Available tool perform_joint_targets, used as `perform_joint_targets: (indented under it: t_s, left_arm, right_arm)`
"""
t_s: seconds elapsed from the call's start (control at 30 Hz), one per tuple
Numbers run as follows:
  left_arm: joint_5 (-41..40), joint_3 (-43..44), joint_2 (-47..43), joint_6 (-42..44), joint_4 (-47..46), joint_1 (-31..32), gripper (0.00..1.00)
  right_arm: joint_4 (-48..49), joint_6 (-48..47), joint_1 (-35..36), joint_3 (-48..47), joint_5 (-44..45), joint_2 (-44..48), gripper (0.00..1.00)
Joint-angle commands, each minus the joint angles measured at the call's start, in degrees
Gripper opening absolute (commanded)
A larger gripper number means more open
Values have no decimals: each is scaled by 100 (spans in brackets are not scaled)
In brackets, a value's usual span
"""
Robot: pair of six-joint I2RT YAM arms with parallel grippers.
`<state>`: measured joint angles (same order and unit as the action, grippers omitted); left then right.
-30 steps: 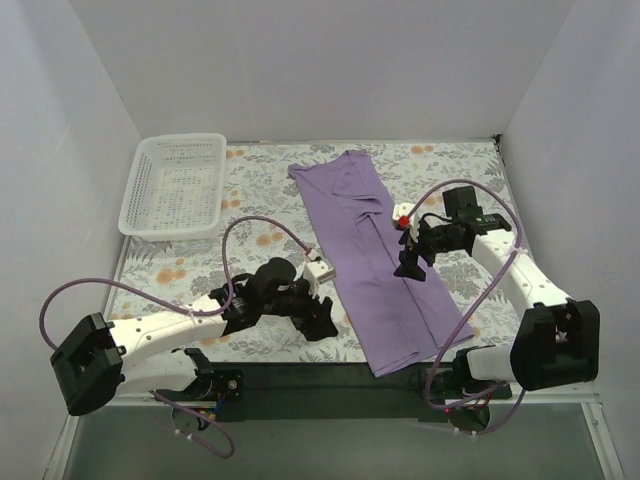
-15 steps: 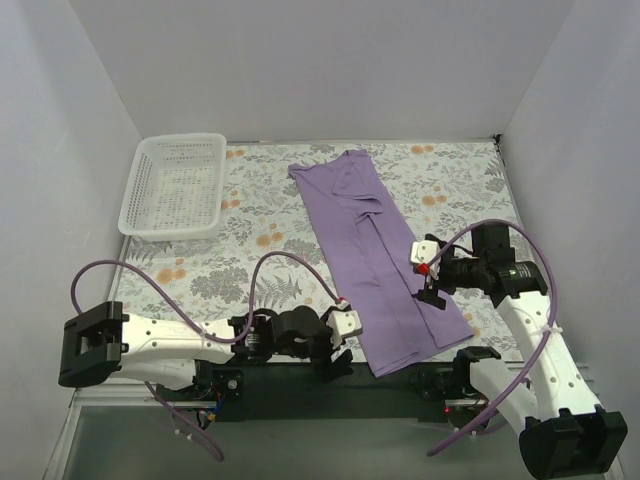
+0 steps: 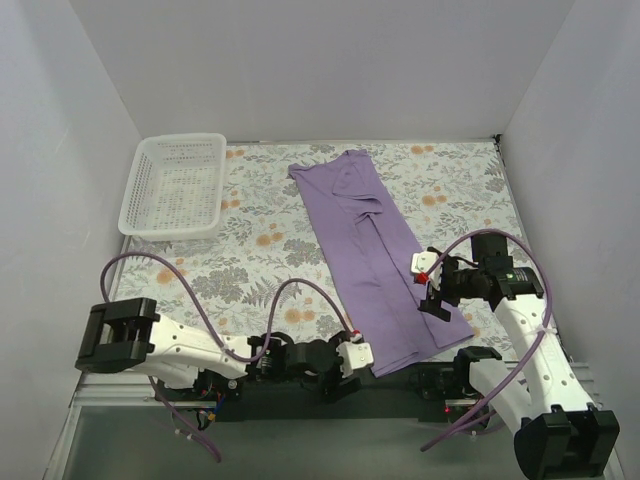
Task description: Fold and stack the t-shirts
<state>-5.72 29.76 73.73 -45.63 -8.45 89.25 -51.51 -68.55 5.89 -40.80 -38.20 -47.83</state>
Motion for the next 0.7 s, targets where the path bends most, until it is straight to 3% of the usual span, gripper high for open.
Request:
perform_joint_targets:
  t_s: [0.0,0.2,0.67]
  left_arm:
    - [-597,284,421,177,-183,197,65]
    - [-1123,557,1115,475,-534,277,63]
    - [-993,953,2162,1214,-1598,277,61]
  right_arm:
    - [-61,-202,-131,63,-74,-94,95]
    - [-140,-500,-299,107,110,-147,94]
    - [-184,-800,-808,300,-223,-420,94]
